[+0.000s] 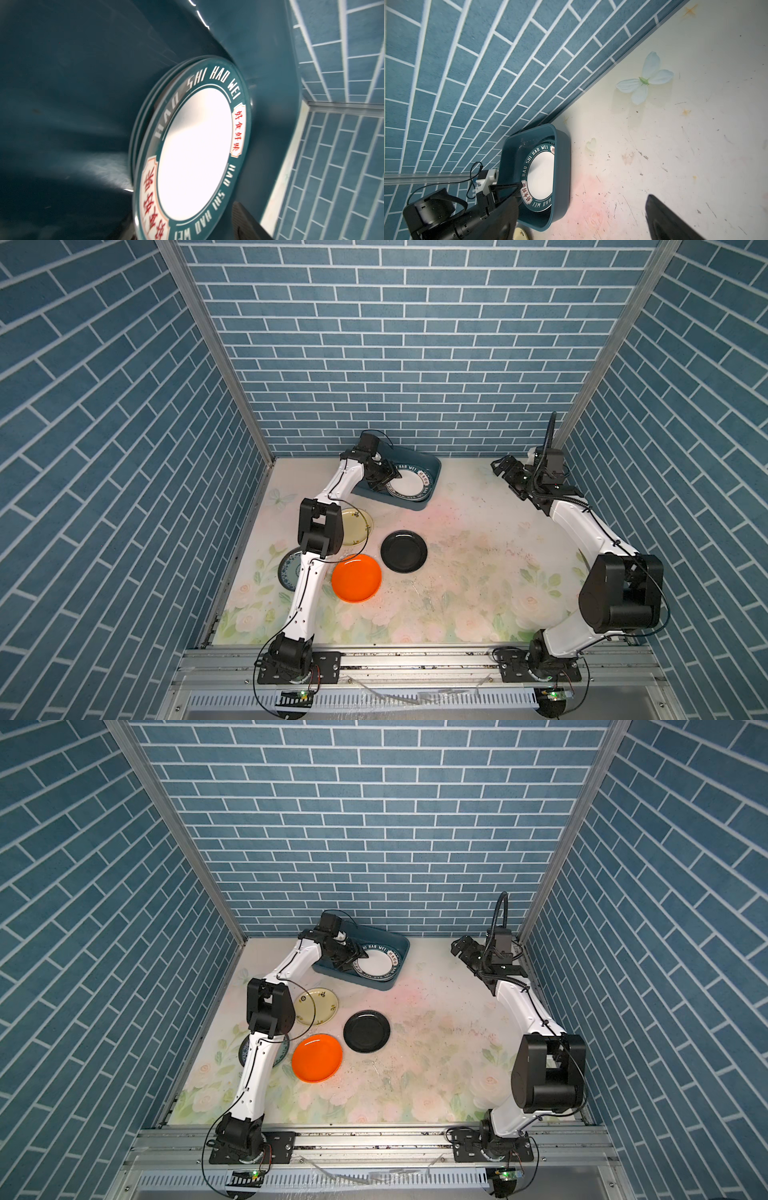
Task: Place the plates into the plastic bin on the countertop
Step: Place the plate in the plastic bin.
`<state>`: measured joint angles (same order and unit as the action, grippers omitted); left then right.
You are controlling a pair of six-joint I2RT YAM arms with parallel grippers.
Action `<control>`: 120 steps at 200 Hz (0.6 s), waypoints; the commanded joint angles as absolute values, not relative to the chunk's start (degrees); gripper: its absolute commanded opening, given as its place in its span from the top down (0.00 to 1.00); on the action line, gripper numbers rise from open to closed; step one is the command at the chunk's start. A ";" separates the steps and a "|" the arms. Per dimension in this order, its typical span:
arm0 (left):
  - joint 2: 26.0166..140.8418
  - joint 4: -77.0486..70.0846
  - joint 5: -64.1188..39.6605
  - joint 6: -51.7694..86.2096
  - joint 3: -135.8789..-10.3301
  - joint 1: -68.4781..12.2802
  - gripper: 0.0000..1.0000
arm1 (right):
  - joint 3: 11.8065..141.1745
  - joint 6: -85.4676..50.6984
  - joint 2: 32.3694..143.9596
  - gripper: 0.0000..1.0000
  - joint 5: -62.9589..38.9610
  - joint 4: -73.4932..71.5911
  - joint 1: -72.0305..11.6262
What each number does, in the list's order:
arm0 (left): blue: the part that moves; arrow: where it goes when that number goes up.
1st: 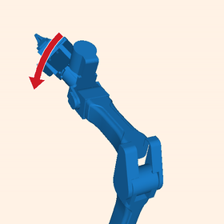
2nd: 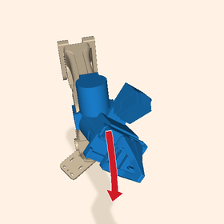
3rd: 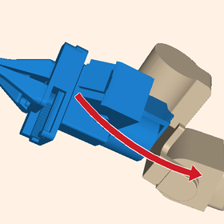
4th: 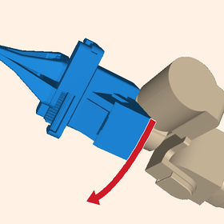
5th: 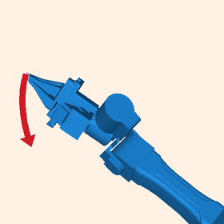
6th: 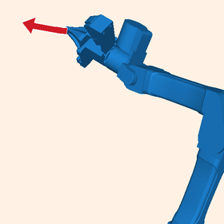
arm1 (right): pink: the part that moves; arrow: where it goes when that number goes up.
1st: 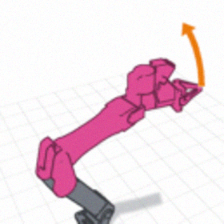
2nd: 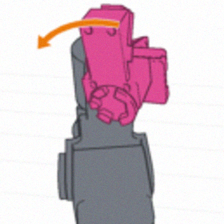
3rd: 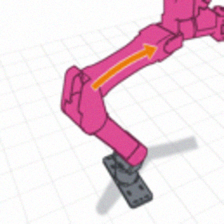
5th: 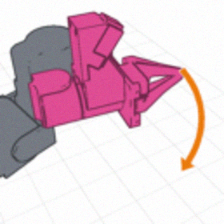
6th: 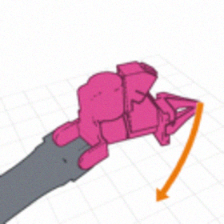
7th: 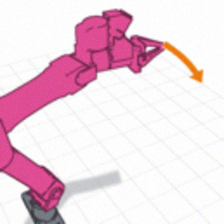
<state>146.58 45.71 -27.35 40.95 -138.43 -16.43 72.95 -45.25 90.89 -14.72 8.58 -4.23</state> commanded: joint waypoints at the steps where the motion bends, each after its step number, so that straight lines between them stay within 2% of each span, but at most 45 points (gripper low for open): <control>1: 145.24 50.77 -23.64 36.93 -139.60 -16.61 0.28 | 75.75 -46.85 91.67 0.05 -14.94 8.48 -4.39; 37: 145.35 52.56 -21.03 36.19 -140.30 -16.61 0.28 | 76.60 -46.92 92.28 0.05 -14.92 9.11 -4.44; 120: 148.18 47.68 -24.57 38.41 -142.06 -17.82 0.28 | 76.21 -47.50 92.24 0.05 -14.43 10.01 -4.40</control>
